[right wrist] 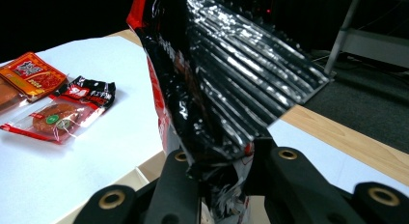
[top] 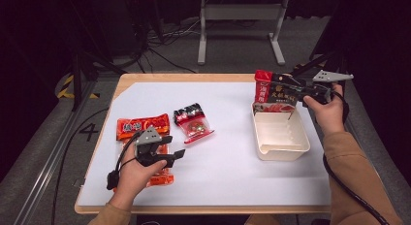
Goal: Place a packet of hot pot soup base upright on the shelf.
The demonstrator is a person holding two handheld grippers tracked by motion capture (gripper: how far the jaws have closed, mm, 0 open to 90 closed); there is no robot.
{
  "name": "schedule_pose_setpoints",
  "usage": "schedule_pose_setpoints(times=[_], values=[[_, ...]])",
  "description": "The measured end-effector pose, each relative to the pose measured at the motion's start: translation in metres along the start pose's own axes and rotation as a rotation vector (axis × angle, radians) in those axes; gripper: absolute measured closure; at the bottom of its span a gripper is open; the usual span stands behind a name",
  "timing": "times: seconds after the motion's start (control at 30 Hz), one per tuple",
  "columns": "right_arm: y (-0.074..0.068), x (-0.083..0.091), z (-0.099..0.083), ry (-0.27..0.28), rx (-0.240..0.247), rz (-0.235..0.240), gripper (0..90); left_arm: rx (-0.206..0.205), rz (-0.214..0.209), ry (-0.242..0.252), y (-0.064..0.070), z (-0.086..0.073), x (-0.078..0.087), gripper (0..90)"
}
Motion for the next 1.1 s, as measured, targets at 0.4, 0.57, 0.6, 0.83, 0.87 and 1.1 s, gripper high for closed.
schedule_pose_setpoints(times=[0.4, 0.57, 0.6, 0.83, 0.87, 1.1], values=[[-0.003, 0.001, -0.002, 0.005, -0.015, -0.036, 77.9, -0.022, -0.002, 0.003, -0.002, 0.002, -0.002, 30.4], [-0.008, 0.001, 0.002, -0.029, 0.004, -0.063, 62.4, -0.009, -0.014, 0.002, 0.0, 0.003, -0.003, 30.1], [-0.008, 0.001, 0.003, -0.025, 0.002, -0.063, 54.7, -0.01, -0.013, 0.004, 0.0, 0.003, -0.003, 30.1], [-0.011, 0.008, 0.009, 0.027, 0.003, -0.109, 26.6, -0.012, -0.025, 0.005, -0.001, 0.006, -0.006, 29.0], [-0.012, 0.01, 0.01, 0.03, -0.001, -0.108, 24.9, -0.012, -0.028, 0.004, -0.001, 0.006, -0.007, 28.9], [-0.021, 0.031, 0.023, 0.054, 0.033, -0.134, 21.9, -0.016, -0.039, 0.006, 0.0, 0.009, -0.011, 28.2]])
Point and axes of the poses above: each handheld gripper's, and its own axes: x roughly backward along the jaws, z roughly out of its top, y roughly to its right, the point moved 5 cm from there along -x, roughly forward along the jaws, and after that the axes turned 9 degrees about -x, right-handed, at the moved point
